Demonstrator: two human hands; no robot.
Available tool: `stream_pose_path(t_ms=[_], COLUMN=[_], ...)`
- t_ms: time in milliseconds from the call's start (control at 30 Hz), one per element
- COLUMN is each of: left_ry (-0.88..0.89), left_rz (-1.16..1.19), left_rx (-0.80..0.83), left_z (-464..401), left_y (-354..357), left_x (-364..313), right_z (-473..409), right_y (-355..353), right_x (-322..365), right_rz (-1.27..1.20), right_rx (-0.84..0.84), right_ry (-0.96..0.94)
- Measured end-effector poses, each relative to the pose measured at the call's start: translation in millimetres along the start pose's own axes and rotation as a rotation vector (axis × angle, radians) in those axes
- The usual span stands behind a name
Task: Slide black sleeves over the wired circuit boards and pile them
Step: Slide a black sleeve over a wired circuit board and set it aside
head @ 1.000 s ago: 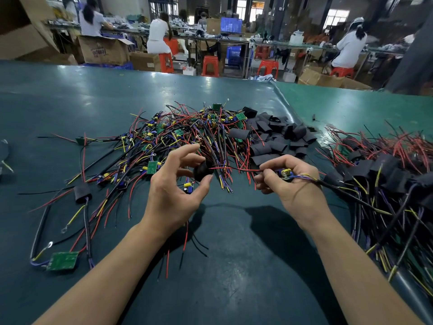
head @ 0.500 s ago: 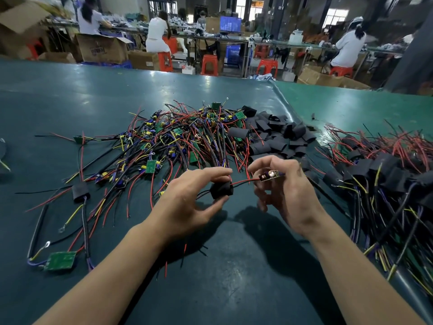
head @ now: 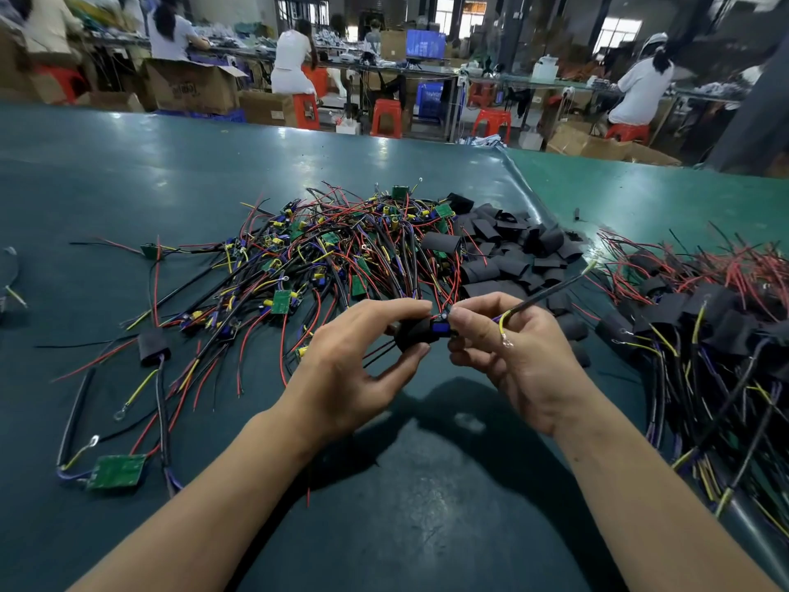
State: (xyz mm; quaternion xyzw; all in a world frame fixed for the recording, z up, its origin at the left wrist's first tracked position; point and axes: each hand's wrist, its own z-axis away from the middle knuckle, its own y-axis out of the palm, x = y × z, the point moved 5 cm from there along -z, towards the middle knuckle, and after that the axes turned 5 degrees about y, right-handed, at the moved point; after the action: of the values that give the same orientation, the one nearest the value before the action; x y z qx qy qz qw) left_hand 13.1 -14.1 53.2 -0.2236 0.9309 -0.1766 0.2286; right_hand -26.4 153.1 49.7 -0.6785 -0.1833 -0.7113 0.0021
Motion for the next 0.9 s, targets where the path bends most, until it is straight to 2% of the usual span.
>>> stream_pose_path(t_ms=[200,467,700,900], left_ry=[-0.041,-0.025,-0.032,0.012], left_rz=[0.069,0.014,0.011,0.010], left_rx=[-0.046,-0.014,-0.022,0.032], left_z=[0.8,0.3,0.5,0.6], left_y=[0.8,2.7,1.8,1.8], left_x=[4.1,1.4,1.8,-0.4], right_z=[0.4,3.1,3.0,4.9], right_y=[2.1,0.0,-0.7,-2.7], right_x=[-3.6,-5.5,-2.1,-3.4], right_rz=[-0.015,0.080,0.116,0.168], right_rx=[-0.055,-0.096,-0.007,-0.023], right_ry=[0.011,0.030,0.039,0.088])
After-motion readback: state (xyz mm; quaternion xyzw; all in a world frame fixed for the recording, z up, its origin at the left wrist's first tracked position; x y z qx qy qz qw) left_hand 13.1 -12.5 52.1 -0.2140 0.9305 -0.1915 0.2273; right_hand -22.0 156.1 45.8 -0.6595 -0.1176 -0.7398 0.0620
